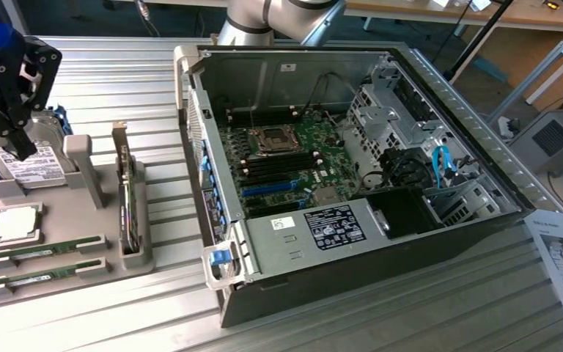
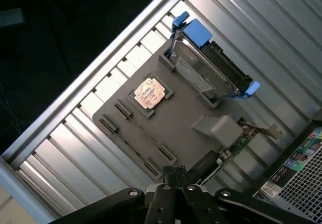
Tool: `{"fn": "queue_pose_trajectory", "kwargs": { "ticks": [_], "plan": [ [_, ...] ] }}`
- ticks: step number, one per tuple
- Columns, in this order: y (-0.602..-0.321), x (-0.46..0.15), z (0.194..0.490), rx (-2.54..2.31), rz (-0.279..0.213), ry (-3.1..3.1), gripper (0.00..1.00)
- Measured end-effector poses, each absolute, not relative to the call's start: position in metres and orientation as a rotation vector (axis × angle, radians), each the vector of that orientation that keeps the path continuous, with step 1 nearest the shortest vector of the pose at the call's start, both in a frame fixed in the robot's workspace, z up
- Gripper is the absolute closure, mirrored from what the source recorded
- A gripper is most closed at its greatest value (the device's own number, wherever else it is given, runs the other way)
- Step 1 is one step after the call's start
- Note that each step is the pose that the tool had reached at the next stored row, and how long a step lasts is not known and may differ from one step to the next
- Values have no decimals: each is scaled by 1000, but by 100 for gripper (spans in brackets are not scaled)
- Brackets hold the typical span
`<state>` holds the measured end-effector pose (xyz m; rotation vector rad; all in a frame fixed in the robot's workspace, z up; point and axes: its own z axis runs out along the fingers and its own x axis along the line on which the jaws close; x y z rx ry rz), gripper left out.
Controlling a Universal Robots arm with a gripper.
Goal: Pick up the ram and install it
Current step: 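Pick up the ram and move it above insertion slot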
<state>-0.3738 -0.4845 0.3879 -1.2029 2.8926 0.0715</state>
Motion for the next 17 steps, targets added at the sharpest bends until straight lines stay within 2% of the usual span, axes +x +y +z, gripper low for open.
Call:
{"fn": "queue_pose_trajectory", "kwargs": {
  "ticks": [17],
  "plan": [
    [-485, -374, 386, -1676, 73, 2656, 89]
  ]
}}
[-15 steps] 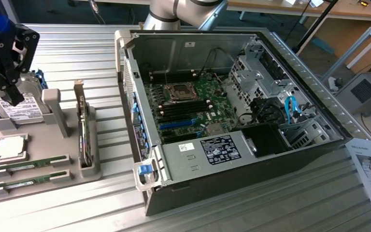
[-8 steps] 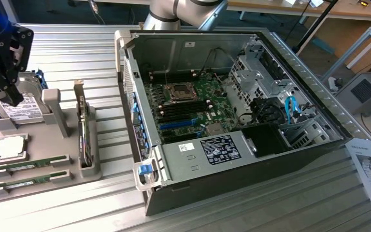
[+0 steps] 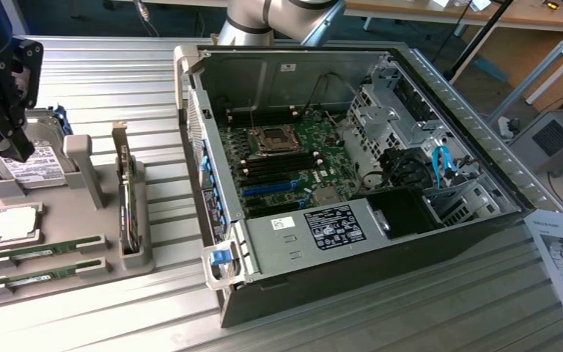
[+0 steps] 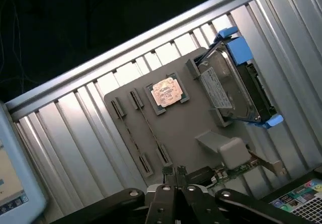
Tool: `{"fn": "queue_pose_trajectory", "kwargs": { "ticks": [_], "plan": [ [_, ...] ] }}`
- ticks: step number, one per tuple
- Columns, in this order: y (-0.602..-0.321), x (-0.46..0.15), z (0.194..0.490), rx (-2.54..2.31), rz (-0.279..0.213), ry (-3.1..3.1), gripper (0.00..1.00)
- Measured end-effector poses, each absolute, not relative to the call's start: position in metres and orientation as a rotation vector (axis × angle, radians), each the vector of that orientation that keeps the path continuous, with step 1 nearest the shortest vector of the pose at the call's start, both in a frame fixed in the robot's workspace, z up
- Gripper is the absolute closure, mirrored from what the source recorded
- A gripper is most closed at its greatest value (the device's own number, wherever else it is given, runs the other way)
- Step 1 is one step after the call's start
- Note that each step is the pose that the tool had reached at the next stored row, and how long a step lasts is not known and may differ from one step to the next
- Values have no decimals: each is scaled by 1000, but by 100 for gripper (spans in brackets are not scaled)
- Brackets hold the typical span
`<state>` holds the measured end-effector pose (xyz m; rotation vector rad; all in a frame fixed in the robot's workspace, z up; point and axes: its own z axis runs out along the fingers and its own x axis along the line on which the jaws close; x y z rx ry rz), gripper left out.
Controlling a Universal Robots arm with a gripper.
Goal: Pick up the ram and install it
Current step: 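Pick up the ram and move it above insertion slot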
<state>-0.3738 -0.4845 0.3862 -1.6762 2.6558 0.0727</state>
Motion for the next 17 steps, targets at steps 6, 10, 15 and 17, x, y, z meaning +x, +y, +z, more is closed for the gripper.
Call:
{"fn": "queue_pose_trajectory", "kwargs": {
  "ticks": [6, 10, 15, 17],
  "plan": [
    [-485, -374, 385, -1848, 73, 2543, 89],
    [-485, -374, 385, -1949, 73, 2469, 89],
    [-485, -374, 384, -2087, 72, 2357, 89],
    [-485, -374, 384, -2136, 72, 2313, 89]
  ]
}}
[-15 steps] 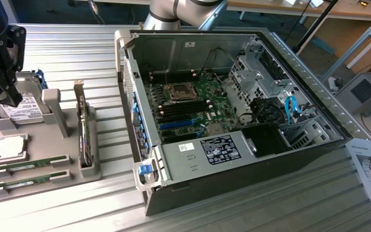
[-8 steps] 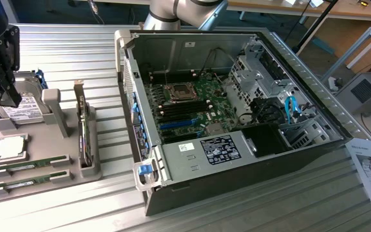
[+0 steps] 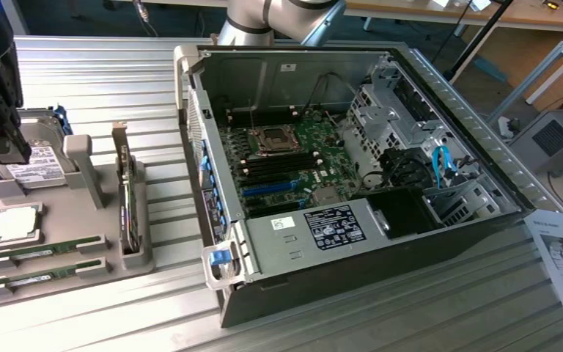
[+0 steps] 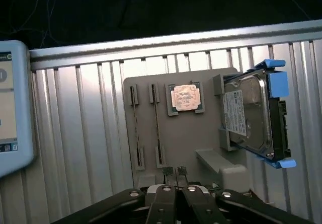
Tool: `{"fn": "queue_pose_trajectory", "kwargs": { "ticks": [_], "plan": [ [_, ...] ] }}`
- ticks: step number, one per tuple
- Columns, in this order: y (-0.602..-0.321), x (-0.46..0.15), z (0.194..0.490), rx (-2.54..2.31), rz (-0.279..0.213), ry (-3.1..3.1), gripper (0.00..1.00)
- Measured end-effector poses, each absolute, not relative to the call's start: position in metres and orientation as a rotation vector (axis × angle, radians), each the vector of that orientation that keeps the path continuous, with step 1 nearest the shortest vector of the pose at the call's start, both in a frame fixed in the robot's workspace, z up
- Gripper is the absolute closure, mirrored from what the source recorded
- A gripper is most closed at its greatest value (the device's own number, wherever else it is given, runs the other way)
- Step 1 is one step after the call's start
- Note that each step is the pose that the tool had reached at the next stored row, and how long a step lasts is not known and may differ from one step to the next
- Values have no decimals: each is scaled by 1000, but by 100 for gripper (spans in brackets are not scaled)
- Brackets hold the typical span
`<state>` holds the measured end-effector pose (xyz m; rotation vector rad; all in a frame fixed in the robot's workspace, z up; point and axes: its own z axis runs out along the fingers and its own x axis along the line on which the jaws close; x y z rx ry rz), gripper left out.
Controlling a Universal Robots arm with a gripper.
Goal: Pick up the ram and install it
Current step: 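Pick up the ram and move it above insertion slot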
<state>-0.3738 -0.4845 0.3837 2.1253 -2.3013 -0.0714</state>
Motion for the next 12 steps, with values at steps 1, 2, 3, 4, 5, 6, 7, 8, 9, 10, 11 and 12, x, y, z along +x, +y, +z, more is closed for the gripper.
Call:
{"fn": "queue_pose_trajectory", "kwargs": {
  "ticks": [1, 2, 3, 4, 5, 6, 7, 8, 9, 10, 11, 12],
  "plan": [
    [-485, -374, 383, 2152, -71, -2276, 89],
    [-485, -374, 383, 2169, -71, -2259, 89],
    [-485, -374, 383, 2194, -71, -2234, 89],
    [-485, -374, 383, 2210, -71, -2218, 89],
    [-485, -374, 383, 2223, -71, -2204, 89],
    [-485, -374, 383, 2225, -71, -2202, 89],
    [-485, -374, 383, 2225, -71, -2202, 89],
    [-485, -374, 383, 2226, -71, -2202, 89],
    [-485, -374, 383, 2226, -71, -2201, 89],
    [-485, -374, 383, 2231, -71, -2195, 89],
    [-485, -374, 383, 2246, -70, -2181, 89],
    [-485, -374, 383, 2258, -70, -2167, 89]
  ]
}}
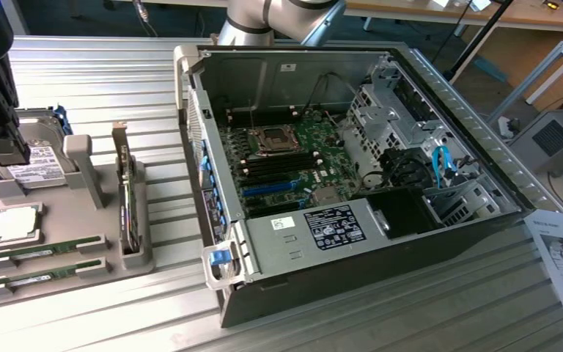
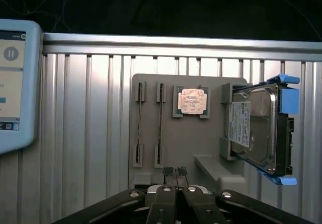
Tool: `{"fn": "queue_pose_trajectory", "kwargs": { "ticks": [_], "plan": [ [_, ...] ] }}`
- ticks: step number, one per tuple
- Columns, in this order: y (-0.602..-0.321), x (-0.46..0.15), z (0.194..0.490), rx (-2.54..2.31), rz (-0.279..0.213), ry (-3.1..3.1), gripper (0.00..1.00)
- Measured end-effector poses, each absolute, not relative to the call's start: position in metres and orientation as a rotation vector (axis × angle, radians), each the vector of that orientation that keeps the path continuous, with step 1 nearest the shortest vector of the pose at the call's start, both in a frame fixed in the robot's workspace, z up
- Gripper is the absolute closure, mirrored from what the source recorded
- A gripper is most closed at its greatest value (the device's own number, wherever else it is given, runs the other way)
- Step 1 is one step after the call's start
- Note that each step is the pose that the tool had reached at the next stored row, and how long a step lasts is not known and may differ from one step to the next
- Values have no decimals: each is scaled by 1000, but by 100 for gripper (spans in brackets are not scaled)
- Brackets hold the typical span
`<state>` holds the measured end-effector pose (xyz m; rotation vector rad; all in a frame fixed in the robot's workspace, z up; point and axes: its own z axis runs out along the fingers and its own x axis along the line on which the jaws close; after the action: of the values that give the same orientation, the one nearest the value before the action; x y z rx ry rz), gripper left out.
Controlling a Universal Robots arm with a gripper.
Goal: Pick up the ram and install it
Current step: 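Pick up the ram and move it above insertion slot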
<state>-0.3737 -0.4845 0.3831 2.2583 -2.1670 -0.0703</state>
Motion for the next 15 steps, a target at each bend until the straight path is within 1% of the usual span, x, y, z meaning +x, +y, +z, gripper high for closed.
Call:
{"fn": "queue_pose_trajectory", "kwargs": {
  "ticks": [8, 15],
  "plan": [
    [-485, -374, 383, 2267, -70, -2158, 89],
    [-494, -374, 383, 2267, -70, -2158, 89]
  ]
}}
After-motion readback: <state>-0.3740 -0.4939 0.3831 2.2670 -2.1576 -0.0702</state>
